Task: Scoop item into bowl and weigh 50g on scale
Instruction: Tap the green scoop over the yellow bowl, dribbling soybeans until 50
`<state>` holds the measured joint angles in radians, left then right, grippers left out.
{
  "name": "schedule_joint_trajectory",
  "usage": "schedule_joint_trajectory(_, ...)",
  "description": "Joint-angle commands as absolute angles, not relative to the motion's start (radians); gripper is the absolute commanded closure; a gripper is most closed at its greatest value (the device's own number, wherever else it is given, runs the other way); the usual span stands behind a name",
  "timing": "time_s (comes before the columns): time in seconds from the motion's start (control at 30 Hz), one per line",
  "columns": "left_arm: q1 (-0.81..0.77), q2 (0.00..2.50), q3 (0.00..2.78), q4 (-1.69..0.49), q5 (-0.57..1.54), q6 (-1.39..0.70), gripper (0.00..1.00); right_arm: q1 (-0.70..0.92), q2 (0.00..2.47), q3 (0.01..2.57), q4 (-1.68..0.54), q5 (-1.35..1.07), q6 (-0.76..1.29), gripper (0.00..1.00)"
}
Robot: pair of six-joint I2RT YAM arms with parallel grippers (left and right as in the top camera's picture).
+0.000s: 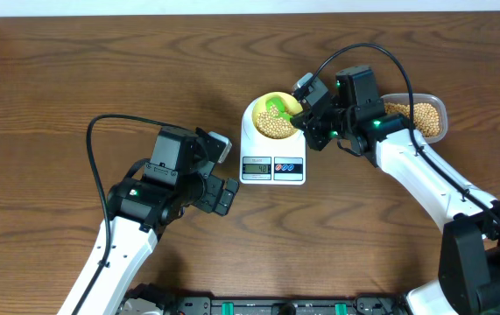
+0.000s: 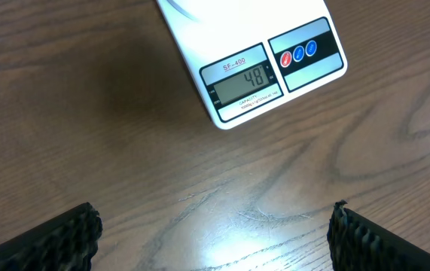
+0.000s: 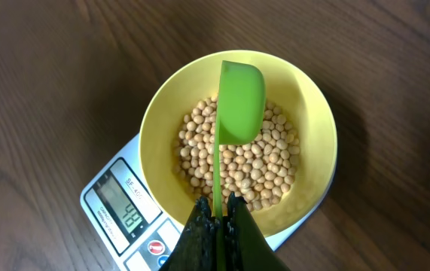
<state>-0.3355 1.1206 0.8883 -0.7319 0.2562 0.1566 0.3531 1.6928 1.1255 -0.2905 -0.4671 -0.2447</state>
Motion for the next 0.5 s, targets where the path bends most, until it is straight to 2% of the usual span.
schedule_joint_trajectory(0.0, -0.331, 1.122, 0.888, -0.731, 0.250, 0.153, 0.02, 0.361, 1.665, 1.148, -0.287, -0.484, -0.232, 0.99)
schedule_joint_trajectory(0.47, -0.331, 1.122, 0.888, -0.731, 0.250, 0.152, 0.02, 0.361, 1.665, 1.148, -0.287, -0.477, -0.233, 0.99)
